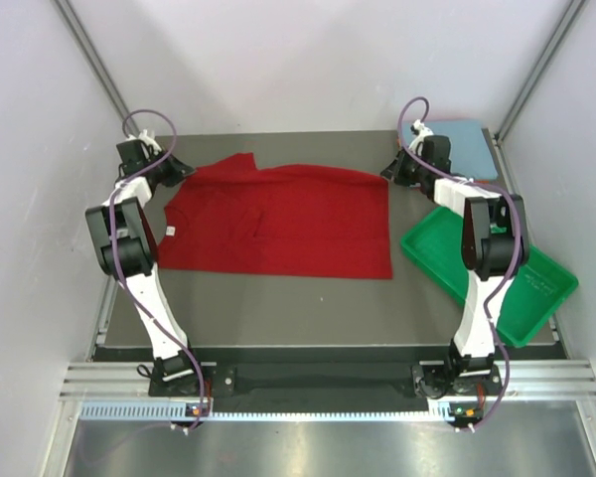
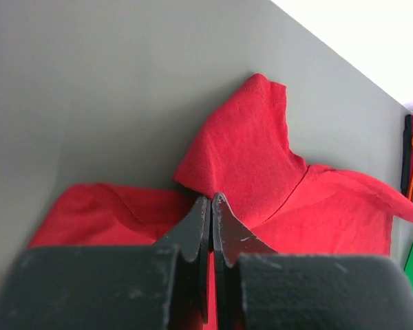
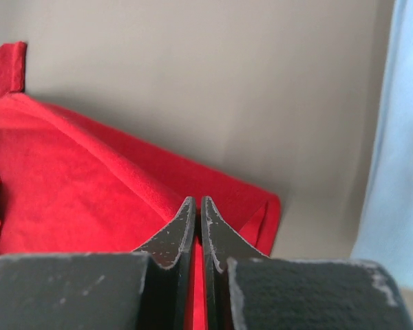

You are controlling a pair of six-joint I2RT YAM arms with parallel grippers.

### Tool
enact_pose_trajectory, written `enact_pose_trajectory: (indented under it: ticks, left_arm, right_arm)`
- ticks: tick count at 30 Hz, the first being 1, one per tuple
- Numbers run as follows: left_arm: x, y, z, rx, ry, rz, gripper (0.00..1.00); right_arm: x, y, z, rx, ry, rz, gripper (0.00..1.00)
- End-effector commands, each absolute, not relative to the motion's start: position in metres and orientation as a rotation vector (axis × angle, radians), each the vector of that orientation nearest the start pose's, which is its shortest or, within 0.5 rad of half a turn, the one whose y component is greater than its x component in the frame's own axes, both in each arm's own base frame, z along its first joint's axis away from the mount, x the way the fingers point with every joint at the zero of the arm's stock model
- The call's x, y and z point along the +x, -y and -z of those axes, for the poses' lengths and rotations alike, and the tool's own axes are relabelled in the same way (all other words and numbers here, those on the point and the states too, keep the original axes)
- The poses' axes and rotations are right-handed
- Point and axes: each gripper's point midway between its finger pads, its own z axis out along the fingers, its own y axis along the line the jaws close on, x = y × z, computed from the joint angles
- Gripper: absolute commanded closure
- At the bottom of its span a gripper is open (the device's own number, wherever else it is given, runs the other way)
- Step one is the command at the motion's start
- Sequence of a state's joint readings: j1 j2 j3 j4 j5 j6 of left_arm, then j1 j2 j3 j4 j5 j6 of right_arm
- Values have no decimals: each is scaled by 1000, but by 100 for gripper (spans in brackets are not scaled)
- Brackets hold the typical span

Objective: Fold and stack the t-shirts
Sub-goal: Fold the tshirt

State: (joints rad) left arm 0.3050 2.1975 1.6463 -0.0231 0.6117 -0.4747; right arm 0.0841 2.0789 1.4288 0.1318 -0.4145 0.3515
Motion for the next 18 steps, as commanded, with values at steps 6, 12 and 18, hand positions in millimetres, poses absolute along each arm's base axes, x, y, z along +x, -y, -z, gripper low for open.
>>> enact_pose_trajectory:
  ticks: [6, 12, 18]
  left_arm:
    - [560, -70, -150, -427, -2000, 659, 100]
    - [545, -71, -155, -471, -1996, 661, 100]
    - [528, -76, -151, -524, -2025, 613, 100]
  right_arm:
    - [527, -139, -144, -48, -2010, -683, 100]
    - [510, -140, -144, -31, -2009, -703, 100]
    - [493, -133, -139, -3, -2010, -668, 100]
